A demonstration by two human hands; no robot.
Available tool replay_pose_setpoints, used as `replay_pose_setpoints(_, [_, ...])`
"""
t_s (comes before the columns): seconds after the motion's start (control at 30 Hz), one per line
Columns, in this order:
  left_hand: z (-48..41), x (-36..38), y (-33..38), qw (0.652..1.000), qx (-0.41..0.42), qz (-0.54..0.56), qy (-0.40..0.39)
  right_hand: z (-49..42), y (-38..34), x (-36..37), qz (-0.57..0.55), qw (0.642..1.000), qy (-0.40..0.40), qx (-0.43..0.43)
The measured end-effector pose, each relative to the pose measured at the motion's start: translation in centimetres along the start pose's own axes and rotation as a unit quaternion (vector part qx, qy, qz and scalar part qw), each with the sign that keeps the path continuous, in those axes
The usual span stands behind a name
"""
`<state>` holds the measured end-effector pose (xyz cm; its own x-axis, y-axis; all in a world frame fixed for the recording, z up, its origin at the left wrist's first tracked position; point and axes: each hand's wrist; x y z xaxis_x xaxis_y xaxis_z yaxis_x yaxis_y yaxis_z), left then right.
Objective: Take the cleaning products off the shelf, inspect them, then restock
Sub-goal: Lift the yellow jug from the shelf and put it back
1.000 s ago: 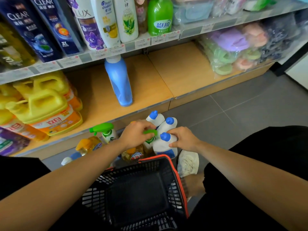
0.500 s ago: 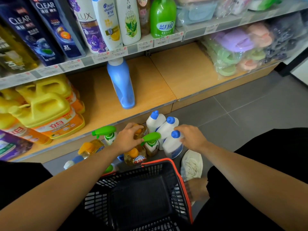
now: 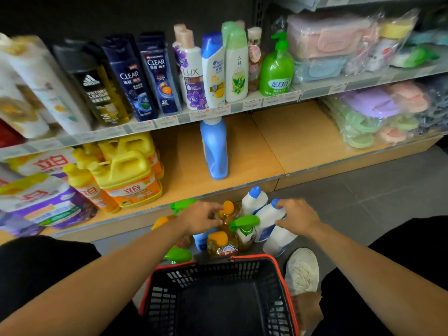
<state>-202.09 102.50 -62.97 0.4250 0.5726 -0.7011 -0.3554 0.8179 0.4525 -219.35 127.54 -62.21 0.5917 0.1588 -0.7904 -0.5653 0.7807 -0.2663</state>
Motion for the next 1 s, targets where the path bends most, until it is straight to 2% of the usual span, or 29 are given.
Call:
replay_pose_setpoints(0.1, [3.7,-2.4,-1.2,0.998,-0.019,-0.048,0.036,-0.5,-4.0,-1.9,-0.013,0.999,-0.002,-0.048])
replay_pose_setpoints(0.23, [9.0,-5.7,-4.3,0.985,-0.077,-0.089,0.129,-1.5,-10.1,-4.2,-0.035,0.992,-0.008,-0.120])
replay_pose_setpoints(0.33, [12.3,-7.9,-7.7,0.967,-0.104,-0.090,0.213,-2.6,-14.7,-5.1,-0.080,0.978,-0.031,-0.188])
replay_pose_setpoints(0.43, [14.1,-9.6,-10.9,0.941,-0.135,-0.118,0.286,-3.7,-19.4,-5.0,-0.049,0.960,-0.055,-0.269])
replay_pose_setpoints(0.6, [14.1,-11.8,-15.2,0.912,-0.252,-0.163,0.279,-6.0,-26.4,-4.2,-0.023,0.931,-0.062,-0.359])
replay_pose_setpoints(0.7, [13.9,-11.8,-17.2,0.895,-0.289,-0.203,0.271,-7.8,-29.6,-4.2,-0.020,0.925,-0.049,-0.377])
replay_pose_setpoints(0.77, [13.9,-11.7,-18.4,0.890,-0.281,-0.218,0.285,-9.1,-31.4,-4.1,-0.022,0.922,-0.040,-0.383])
replay_pose_setpoints(0.83, [14.0,-12.0,-19.3,0.903,-0.237,-0.187,0.306,-10.3,-33.0,-4.2,-0.003,0.922,-0.025,-0.386])
replay_pose_setpoints(1.0, [15.0,-12.6,-18.6,0.943,-0.136,-0.161,0.257,-12.3,-35.0,-3.4,0.095,0.909,0.037,-0.403])
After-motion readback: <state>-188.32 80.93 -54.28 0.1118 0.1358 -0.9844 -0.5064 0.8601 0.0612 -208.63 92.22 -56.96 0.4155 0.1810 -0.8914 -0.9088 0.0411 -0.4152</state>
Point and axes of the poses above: each hand's wrist, its own z-axis away from the middle knuckle, its own x-axis out of the palm, y = z × x, and after that the axes turned 13 degrees about -y, right-handed
